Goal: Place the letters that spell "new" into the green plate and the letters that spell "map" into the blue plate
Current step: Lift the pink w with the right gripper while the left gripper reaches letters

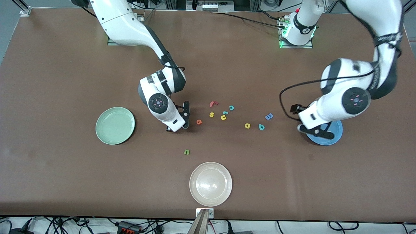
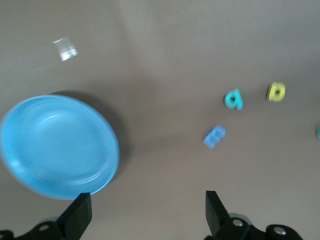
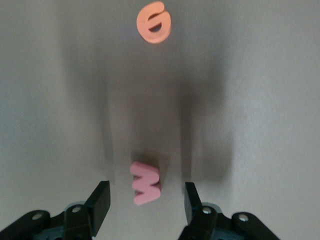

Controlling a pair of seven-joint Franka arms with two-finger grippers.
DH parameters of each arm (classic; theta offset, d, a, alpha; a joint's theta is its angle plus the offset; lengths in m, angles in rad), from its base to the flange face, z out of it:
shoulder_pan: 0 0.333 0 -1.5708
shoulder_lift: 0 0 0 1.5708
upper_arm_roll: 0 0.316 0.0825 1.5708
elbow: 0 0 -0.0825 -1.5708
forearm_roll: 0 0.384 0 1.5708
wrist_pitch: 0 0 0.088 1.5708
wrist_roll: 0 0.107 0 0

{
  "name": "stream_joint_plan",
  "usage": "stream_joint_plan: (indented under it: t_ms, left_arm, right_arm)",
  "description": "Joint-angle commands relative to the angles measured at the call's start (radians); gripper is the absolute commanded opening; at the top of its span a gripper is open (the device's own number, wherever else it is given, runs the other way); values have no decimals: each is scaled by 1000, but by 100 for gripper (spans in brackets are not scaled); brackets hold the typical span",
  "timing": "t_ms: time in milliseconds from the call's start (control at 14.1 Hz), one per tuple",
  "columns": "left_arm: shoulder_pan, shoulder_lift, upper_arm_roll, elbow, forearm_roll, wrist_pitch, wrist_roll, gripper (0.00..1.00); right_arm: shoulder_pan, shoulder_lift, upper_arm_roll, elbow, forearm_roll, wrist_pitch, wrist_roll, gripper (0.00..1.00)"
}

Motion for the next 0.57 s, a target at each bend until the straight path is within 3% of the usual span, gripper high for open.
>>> stream_joint_plan:
  t_ms: [0,283,496]
  left_arm:
    - [-66,70,4,33,-14,77,-170,100]
    - [-123,158,2,17,-14,209,-311,100]
    - [-166,202,4,-3,-14,284,-417,100]
  right_arm:
    - [15,-8,-3,-50,-14,64,-20,68]
    - [18,-15,-3,-63,-57,62,-20,61]
    - [21,-18,-3,-67,-75,64,-22,43]
